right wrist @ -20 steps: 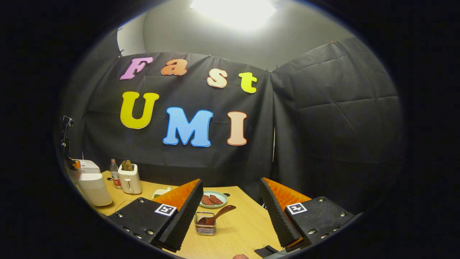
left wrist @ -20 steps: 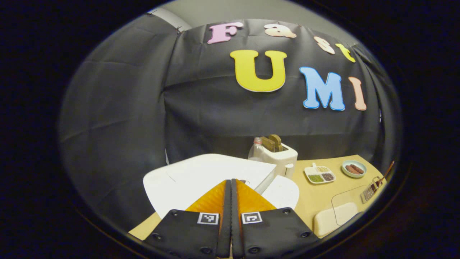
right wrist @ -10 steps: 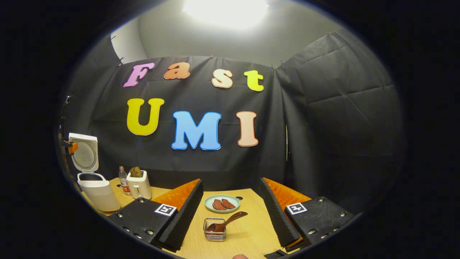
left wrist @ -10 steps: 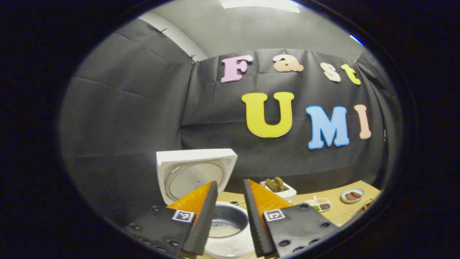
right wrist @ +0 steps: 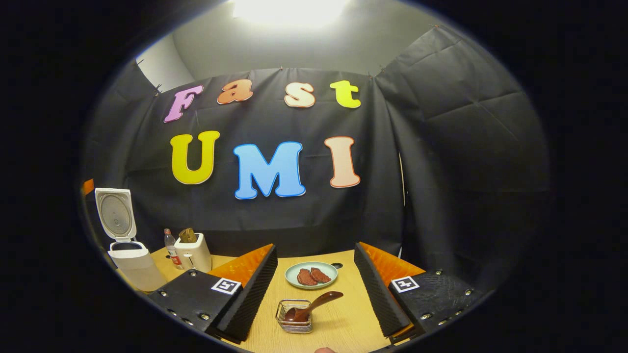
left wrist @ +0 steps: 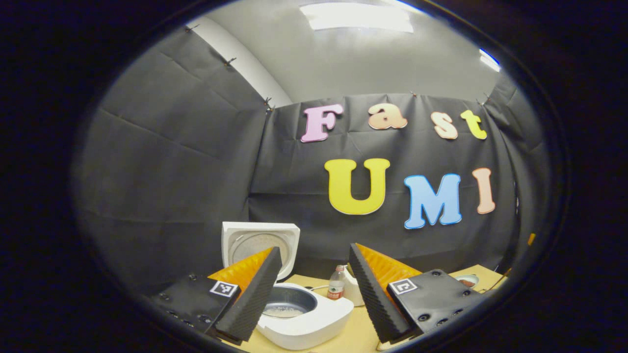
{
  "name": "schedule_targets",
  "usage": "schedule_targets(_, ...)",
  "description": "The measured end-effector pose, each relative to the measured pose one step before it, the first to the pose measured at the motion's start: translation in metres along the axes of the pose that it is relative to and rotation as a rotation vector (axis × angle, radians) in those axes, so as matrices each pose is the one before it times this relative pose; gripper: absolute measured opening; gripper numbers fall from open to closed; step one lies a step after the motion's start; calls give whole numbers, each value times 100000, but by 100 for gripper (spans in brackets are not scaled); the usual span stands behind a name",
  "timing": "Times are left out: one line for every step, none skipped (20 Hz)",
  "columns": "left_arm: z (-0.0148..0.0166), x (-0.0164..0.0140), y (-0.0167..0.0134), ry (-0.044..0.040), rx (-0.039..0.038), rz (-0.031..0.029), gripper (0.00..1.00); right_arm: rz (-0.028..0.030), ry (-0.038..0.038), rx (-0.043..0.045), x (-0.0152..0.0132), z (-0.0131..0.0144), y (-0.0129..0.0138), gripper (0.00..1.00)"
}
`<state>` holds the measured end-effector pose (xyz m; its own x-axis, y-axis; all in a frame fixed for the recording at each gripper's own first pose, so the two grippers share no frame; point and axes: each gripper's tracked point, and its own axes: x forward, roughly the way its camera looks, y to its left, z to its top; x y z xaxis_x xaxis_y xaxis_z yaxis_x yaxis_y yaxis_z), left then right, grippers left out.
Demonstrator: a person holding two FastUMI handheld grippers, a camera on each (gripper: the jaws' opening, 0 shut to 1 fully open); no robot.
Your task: Close the left gripper, press the button to open the rice cooker; take a wooden spoon from the chopstick holder with the right hand, scoop a spoonful of rice and pour it into the rice cooker, then put the wooden spoon back into the chopstick holder.
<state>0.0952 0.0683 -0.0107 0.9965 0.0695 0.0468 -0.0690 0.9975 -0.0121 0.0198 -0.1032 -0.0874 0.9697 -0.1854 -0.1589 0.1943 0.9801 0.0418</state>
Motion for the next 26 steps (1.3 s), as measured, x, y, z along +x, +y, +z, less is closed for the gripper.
schedule_targets(688, -893, -223, -991, 1552, -318, 94, 136, 2003, 1416, 765, -783, -192, 95)
schedule_targets(690, -797, -277, -689, 1555, -281, 94, 44, 1950, 1544, 697, -734, -228, 96)
schedule_targets(459, -784, -186, -361, 898, -185, 95, -183, 1732, 1801, 630, -737, -246, 96)
schedule_targets(432, -791, -274, 9, 232, -299, 96, -312, 2011, 1967, 641, -784, -267, 96)
schedule_targets(184, -646, -305, 312, -295, -169, 96, -203, 2148, 2159, 790, -822, -329, 96)
schedule_targets(186, -704, -179, 285, -224, -47, 96, -196, 2453, 1991, 598, -978, -231, 96)
schedule_targets(220, -548, 200, 250, -40, 731, 96, -328, 2751, 1463, 684, -969, -316, 96)
schedule_targets(267, -607, 198, 15, 351, 918, 96, -346, 2663, 913, 616, -999, -321, 96)
schedule_targets(281, -578, 199, -281, 496, 887, 96, -553, 2546, 599, 625, -977, -354, 96)
schedule_targets(310, -600, 94, -44, 568, 751, 96, -712, 2847, 631, 593, -898, -422, 96)
schedule_targets(64, -546, 34, 121, 587, 439, 96, -172, 2379, 978, 648, -890, -259, 96)
schedule_targets(98, -518, 20, 553, 689, 336, 96, -710, 2202, 686, 565, -776, -235, 96)
schedule_targets(33, -397, 277, 474, 1115, 656, 96, -203, 2376, 783, 593, -810, -188, 96)
schedule_targets(91, -393, 175, 422, 1318, 691, 96, 125, 2094, 986, 446, -920, -5, 96)
schedule_targets(36, -478, 159, 523, 1112, 626, 96, 83, 2104, 848, 452, -728, -1, 96)
schedule_targets(45, -338, -31, 457, 527, 107, 96, 583, 1956, 609, 348, -784, 68, 96)
schedule_targets(1, -350, 3, 664, -36, 294, 96, 752, 1228, 382, 248, -453, 161, 96)
schedule_targets(85, -227, -65, 510, -340, -24, 96, 680, 1235, -8, 360, -505, 135, 96)
schedule_targets(-38, -226, -19, 181, 40, 369, 97, 913, 1401, 367, 300, -409, 188, 96)
schedule_targets(78, -337, 77, 93, 519, 364, 97, 970, 1981, 266, 172, -674, 305, 95)
schedule_targets(146, -278, 89, -39, 798, 280, 96, 298, 1579, 315, 141, -392, 159, 94)
schedule_targets(161, -179, -54, -180, 854, 8, 96, 233, 1250, 119, 436, -480, 73, 80)
schedule_targets(107, -78, -15, -72, 695, 51, 96, 593, 1512, 377, 234, -314, 105, 72)
schedule_targets(96, -21, -40, 60, 467, -360, 96, 2929, 2733, 369, 113, -597, 684, 58)
schedule_targets(-18, -30, -16, 92, 143, -281, 96, -1091, 1325, -1122, 302, -416, -89, 57)
schedule_targets(-13, 6, -11, -29, -165, -385, 97, 259, -1343, 1815, -522, 715, 23, 37)
